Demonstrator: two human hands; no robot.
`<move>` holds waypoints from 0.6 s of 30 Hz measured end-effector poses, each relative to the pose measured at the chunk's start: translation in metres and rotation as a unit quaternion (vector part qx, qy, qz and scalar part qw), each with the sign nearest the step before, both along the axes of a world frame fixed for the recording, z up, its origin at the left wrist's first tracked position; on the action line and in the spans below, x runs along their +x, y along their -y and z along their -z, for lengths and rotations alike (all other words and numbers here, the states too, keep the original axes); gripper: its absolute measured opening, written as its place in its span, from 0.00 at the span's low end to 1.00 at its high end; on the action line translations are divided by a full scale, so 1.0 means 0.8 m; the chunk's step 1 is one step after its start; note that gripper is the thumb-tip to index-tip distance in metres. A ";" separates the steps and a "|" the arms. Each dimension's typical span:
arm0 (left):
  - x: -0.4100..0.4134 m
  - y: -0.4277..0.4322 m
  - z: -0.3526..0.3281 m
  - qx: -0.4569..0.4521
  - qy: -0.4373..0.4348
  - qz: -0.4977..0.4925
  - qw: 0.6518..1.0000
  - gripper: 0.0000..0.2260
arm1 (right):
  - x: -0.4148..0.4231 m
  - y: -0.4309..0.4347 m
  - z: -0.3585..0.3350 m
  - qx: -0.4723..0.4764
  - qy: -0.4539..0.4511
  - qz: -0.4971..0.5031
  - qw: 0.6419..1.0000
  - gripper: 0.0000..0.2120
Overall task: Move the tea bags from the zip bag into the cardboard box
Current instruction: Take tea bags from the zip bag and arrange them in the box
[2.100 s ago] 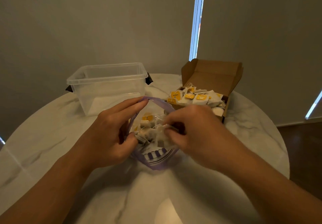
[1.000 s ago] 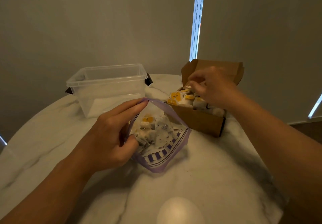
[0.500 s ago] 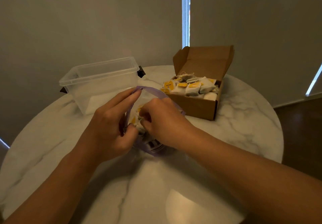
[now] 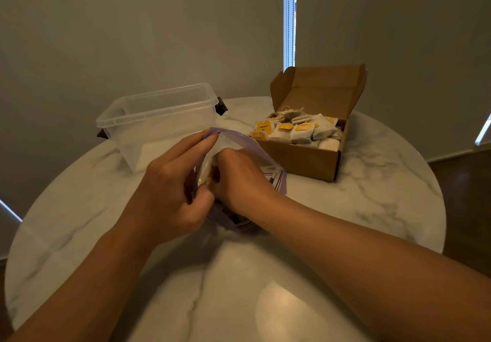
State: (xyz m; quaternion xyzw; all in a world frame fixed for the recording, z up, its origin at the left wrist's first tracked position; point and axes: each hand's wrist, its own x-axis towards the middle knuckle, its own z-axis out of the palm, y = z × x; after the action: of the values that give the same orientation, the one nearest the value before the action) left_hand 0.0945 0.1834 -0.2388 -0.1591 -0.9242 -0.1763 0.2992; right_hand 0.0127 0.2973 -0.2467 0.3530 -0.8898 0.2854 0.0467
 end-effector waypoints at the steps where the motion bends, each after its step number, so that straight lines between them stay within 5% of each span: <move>1: -0.001 0.001 0.000 0.000 -0.003 -0.004 1.000 0.31 | 0.001 -0.005 -0.002 -0.006 0.004 -0.005 1.000 0.04; 18: -0.003 0.002 0.004 -0.005 -0.023 -0.028 0.999 0.32 | 0.031 -0.068 -0.018 -0.173 -0.026 -0.007 0.985 0.04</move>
State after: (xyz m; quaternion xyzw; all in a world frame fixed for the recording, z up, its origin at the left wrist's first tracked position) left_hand 0.0918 0.1816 -0.2424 -0.1387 -0.9220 -0.1597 0.3242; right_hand 0.0376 0.3518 -0.2326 0.3529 -0.8231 0.4261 0.1280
